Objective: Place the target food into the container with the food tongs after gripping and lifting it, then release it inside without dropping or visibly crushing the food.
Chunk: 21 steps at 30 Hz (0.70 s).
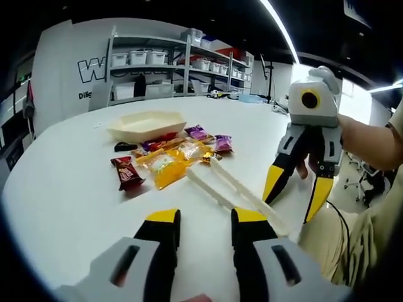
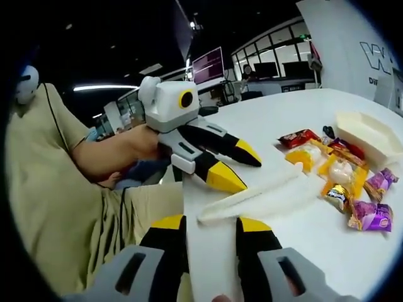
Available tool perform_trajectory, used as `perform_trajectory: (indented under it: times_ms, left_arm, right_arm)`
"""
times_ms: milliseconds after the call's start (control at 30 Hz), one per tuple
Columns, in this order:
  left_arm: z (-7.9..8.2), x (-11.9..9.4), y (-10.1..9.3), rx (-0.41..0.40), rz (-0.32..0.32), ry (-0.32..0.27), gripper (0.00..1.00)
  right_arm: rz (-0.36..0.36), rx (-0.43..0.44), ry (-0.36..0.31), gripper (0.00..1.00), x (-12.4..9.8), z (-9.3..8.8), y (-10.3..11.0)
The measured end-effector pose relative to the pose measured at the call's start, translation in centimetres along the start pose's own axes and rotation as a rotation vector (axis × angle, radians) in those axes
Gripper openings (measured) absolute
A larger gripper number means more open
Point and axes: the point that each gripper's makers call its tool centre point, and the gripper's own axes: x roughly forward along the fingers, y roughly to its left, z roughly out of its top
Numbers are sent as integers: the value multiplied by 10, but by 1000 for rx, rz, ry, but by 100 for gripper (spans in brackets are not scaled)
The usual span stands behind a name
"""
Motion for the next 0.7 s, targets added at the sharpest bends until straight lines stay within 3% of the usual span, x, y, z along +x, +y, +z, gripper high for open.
perform_trajectory:
  times_ms: [267, 700]
  left_arm:
    - [12, -3, -15, -13, -25, -16, 38]
    - [3, 5, -35, -16, -33, 27, 41]
  right_arm:
    - [12, -8, -14, 27, 3, 2, 1]
    - [-41, 12, -30, 32, -9, -2, -14]
